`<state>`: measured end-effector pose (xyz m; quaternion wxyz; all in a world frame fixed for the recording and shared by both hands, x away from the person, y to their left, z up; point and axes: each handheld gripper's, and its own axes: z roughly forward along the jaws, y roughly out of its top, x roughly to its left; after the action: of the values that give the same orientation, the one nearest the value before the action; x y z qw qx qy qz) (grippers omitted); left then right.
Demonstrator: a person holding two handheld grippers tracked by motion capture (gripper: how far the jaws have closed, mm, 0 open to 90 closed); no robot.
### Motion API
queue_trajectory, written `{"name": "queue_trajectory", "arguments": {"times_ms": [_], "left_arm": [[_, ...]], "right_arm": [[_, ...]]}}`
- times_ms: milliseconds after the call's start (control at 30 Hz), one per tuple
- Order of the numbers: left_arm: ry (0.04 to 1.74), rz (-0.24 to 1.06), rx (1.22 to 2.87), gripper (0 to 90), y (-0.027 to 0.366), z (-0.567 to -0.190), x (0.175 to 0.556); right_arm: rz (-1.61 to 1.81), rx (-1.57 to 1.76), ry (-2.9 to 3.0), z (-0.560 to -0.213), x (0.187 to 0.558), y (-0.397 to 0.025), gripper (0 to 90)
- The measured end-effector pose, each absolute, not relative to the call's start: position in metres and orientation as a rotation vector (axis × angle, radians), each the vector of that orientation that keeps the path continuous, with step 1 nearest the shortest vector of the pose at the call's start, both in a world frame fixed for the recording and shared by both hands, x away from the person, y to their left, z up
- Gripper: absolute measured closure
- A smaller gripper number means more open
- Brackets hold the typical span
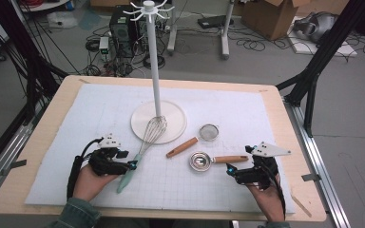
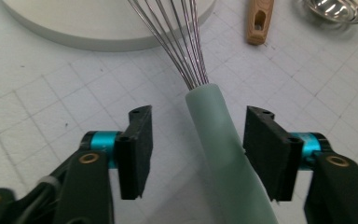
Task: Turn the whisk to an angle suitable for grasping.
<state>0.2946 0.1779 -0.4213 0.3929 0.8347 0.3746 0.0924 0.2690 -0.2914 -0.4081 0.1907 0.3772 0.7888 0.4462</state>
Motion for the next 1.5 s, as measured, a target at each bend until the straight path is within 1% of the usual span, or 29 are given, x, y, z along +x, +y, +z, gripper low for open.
{"name": "queue_trajectory", "arguments": {"times_ms": [200, 300, 600, 833, 967, 1167, 1500], "left_arm": [[0.957, 0.208, 2.134, 48.6, 0.169, -0.427, 0.297], [0.967, 0.216, 2.149, 50.5, 0.166, -0.429, 0.298], [0.984, 0.210, 2.164, 58.0, 0.161, -0.433, 0.298], [1.021, 0.230, 2.159, 60.2, 0.155, -0.434, 0.298], [1.028, 0.197, 2.138, 61.5, 0.159, -0.435, 0.301], [1.020, 0.219, 2.140, 69.1, 0.161, -0.435, 0.300], [0.980, 0.250, 2.145, 69.5, 0.172, -0.430, 0.299]], "right_arm": [[1.242, 1.055, 2.216, -0.410, 0.269, -0.291, 0.4], [1.242, 1.054, 2.217, -0.410, 0.269, -0.289, 0.4], [1.239, 1.040, 2.222, -0.414, 0.269, -0.286, 0.3], [1.238, 1.034, 2.224, -0.414, 0.268, -0.285, 0.4], [1.230, 1.034, 2.221, -0.414, 0.268, -0.286, 0.4], [1.229, 1.029, 2.220, -0.415, 0.267, -0.286, 0.4], [1.223, 1.019, 2.230, -0.415, 0.268, -0.283, 0.4]]}}
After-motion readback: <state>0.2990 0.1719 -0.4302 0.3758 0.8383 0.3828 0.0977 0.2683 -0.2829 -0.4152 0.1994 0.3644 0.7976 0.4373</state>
